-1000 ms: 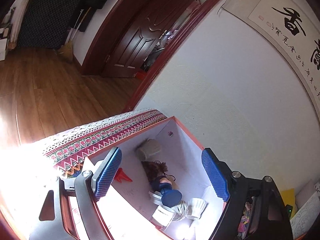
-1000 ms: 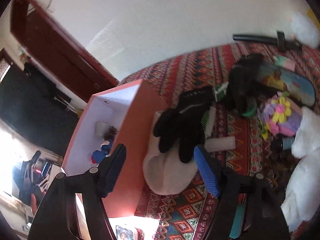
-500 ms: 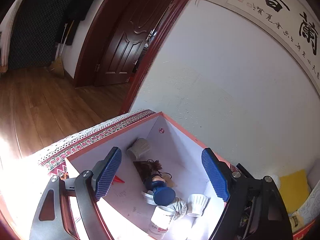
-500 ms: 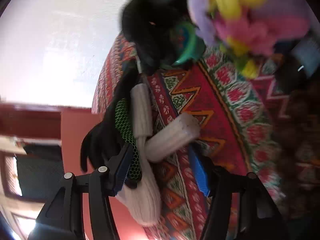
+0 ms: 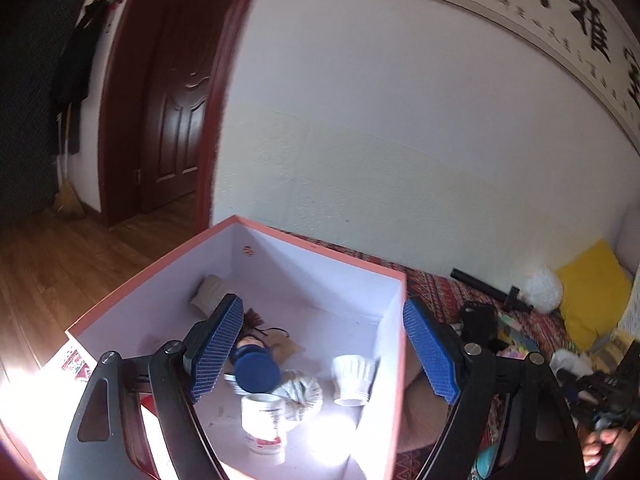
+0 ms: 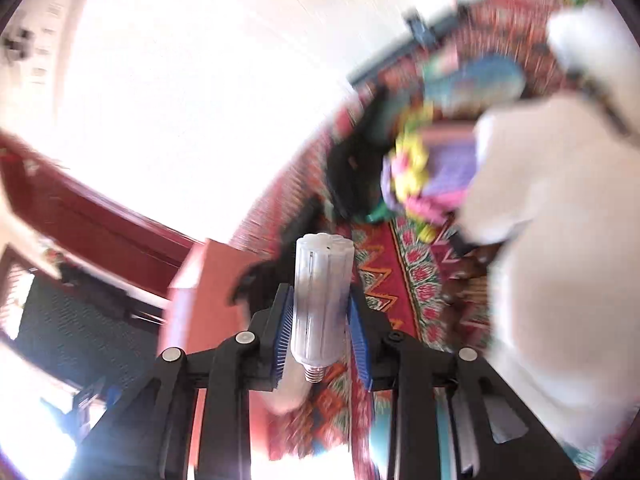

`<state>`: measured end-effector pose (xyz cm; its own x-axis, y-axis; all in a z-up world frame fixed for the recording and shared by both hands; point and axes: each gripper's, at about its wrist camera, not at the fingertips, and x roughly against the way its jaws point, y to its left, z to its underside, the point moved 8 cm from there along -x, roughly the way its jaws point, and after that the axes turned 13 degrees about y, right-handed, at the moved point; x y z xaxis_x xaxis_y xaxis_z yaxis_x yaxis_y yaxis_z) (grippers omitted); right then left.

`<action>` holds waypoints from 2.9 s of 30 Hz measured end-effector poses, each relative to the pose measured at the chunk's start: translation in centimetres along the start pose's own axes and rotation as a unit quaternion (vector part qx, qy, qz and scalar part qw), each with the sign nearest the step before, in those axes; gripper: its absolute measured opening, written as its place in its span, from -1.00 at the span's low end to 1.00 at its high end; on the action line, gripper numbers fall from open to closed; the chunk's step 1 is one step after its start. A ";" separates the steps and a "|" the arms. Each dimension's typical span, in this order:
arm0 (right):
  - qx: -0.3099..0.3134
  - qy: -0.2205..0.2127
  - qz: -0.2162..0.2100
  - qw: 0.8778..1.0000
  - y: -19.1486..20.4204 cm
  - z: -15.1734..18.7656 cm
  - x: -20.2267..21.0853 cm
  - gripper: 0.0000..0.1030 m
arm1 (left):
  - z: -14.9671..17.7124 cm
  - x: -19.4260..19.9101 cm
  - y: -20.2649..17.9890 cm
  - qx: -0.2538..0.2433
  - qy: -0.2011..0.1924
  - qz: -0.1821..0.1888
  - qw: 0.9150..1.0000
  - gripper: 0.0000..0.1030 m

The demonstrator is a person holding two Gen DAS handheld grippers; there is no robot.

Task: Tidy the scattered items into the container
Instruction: 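Grasp the clear plastic tube with the right tool, then grasp the pipe-cleaner flower pot with the left tool and drop it into the box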

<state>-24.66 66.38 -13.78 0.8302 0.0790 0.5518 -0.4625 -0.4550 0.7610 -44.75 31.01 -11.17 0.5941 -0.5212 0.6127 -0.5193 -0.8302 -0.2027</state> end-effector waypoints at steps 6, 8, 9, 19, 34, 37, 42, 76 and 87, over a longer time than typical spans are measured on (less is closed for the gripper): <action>0.004 -0.064 -0.053 0.997 0.1 -2.1 8.3 -0.49 | 6.9 -5.4 -12.0 -0.119 0.088 -0.008 0.989 0.60; 0.006 -0.090 -0.059 0.994 -0.2 -3.3 10.7 -0.49 | 9.1 -7.2 -15.6 -0.135 0.124 0.015 0.983 0.60; 0.005 -0.103 -0.057 0.993 -0.5 -3.9 11.7 -0.49 | 10.1 -7.9 -17.6 -0.145 0.138 0.030 0.979 0.60; -0.076 -0.151 -0.077 0.983 -8.4 -6.8 17.5 -0.49 | 12.0 -20.3 -31.0 -0.001 0.364 0.264 0.893 0.59; -0.123 -0.136 -0.115 0.976 -11.5 -7.8 15.4 -0.49 | 14.7 -27.8 -36.0 0.223 0.465 0.159 0.842 0.63; -0.119 -0.136 -0.113 0.977 -11.4 -7.8 15.6 -0.49 | 14.3 -26.7 -36.2 0.228 0.449 0.194 0.842 0.34; -0.098 -0.147 -0.107 0.978 -10.1 -7.9 16.3 -0.49 | 11.8 -20.5 -33.9 0.208 0.396 0.249 0.859 0.34; 0.239 -0.019 -0.099 0.966 17.5 5.6 7.3 -0.49 | 3.3 9.0 19.4 0.320 0.011 -0.119 0.940 1.00; 0.400 0.046 -0.066 0.913 36.8 12.9 -7.4 0.61 | 3.6 11.2 25.0 0.375 -0.033 -0.094 0.922 1.00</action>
<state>-43.81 37.61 5.67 0.8159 0.2372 0.5273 0.0456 -0.9356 0.3502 -48.87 3.70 -12.14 0.6784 -0.3450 0.6486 0.1532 -0.7970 -0.5842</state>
